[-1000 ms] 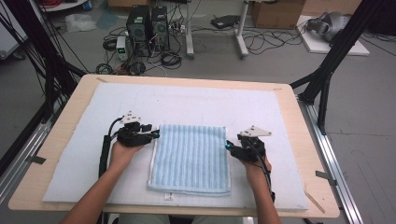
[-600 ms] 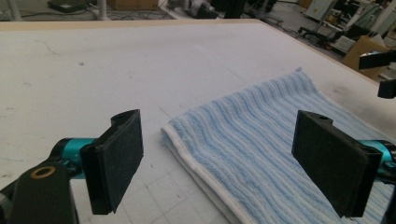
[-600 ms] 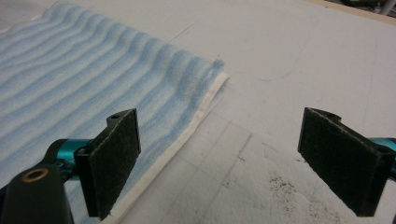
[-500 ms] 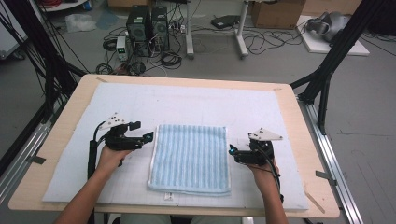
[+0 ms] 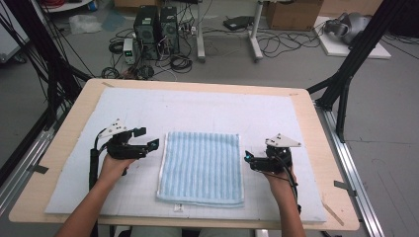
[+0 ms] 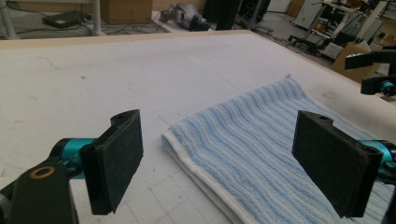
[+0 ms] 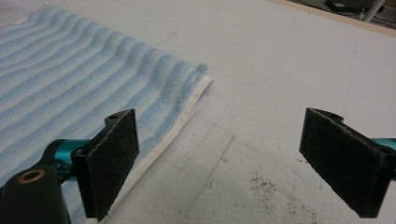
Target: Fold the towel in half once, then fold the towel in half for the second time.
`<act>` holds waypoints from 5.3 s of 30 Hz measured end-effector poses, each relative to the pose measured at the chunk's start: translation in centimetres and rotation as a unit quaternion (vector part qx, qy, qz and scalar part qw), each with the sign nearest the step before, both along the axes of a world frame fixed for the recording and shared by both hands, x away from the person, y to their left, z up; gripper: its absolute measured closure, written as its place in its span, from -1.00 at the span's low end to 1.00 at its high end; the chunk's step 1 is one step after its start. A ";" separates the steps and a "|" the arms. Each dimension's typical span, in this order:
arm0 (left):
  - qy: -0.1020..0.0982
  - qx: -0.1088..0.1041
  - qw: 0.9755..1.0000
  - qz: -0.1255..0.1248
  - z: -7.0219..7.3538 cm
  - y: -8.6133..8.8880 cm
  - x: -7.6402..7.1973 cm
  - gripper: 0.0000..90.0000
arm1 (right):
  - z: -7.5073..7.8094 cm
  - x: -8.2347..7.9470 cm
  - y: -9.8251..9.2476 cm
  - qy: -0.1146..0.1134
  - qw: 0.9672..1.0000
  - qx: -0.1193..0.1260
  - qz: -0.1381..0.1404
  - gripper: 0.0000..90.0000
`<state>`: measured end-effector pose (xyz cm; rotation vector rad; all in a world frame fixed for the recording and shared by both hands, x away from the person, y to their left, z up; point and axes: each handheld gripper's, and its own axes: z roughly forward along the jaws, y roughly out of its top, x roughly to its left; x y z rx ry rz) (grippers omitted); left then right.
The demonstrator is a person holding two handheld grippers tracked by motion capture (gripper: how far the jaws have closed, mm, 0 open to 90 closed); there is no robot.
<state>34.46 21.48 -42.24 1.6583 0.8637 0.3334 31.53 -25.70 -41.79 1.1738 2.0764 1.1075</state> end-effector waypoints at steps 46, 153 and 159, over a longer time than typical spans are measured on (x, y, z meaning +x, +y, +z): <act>0.110 0.104 0.988 -0.013 -2.9 -4.3 7.4 -0.10 | -0.8 0.2 0.1 0.035 0.999 -0.003 0.005 -0.75; 0.024 0.017 0.997 -0.066 -0.8 -1.6 -2.2 0.91 | 0.6 0.0 3.7 0.001 0.993 0.035 0.117 0.90; 0.022 0.029 0.997 -0.075 -1.0 -1.4 -4.4 0.91 | -0.3 -2.6 3.6 -0.007 0.992 0.036 0.122 0.90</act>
